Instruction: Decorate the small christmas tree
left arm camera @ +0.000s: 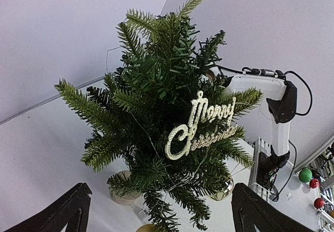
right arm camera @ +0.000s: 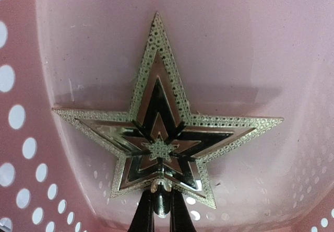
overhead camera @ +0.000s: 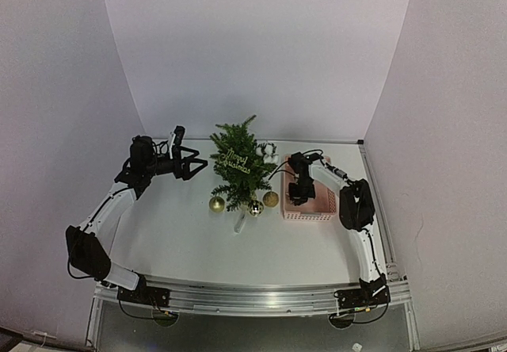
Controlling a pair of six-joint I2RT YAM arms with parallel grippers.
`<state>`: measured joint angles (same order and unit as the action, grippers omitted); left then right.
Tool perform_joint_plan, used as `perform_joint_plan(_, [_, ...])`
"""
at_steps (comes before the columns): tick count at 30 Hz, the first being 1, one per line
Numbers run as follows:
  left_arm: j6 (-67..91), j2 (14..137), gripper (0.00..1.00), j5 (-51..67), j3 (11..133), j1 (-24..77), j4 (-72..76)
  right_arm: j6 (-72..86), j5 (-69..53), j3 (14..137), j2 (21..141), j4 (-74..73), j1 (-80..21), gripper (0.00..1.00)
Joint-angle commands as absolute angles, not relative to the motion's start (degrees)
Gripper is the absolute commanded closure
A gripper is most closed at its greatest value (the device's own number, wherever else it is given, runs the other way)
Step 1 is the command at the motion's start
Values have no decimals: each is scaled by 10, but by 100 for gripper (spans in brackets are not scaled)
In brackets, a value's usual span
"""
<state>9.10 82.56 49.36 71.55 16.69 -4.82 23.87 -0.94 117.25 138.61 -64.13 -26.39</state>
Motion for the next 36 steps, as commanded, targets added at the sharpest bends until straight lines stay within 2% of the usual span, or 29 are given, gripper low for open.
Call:
perform_joint_plan(1, [97, 810, 5, 501, 718, 163, -22, 246, 39, 1177, 1354, -659, -266, 100])
perform_joint_plan(8, [96, 808, 5, 495, 723, 163, -13, 254, 107, 1193, 1279, -642, -266, 100])
perform_joint_plan(20, [112, 781, 8, 510, 716, 163, 39, 248, 155, 1173, 1097, -546, -273, 100])
perform_joint_plan(24, [139, 755, 8, 508, 700, 163, 109, 218, 203, 1191, 1045, -508, -317, 100])
perform_joint_plan(28, [142, 758, 8, 525, 718, 163, 113, 185, 250, 1185, 1004, -413, -382, 100])
perform_joint_plan(36, [178, 782, 8, 573, 756, 175, 119, 135, 253, 1171, 999, -219, -502, 100])
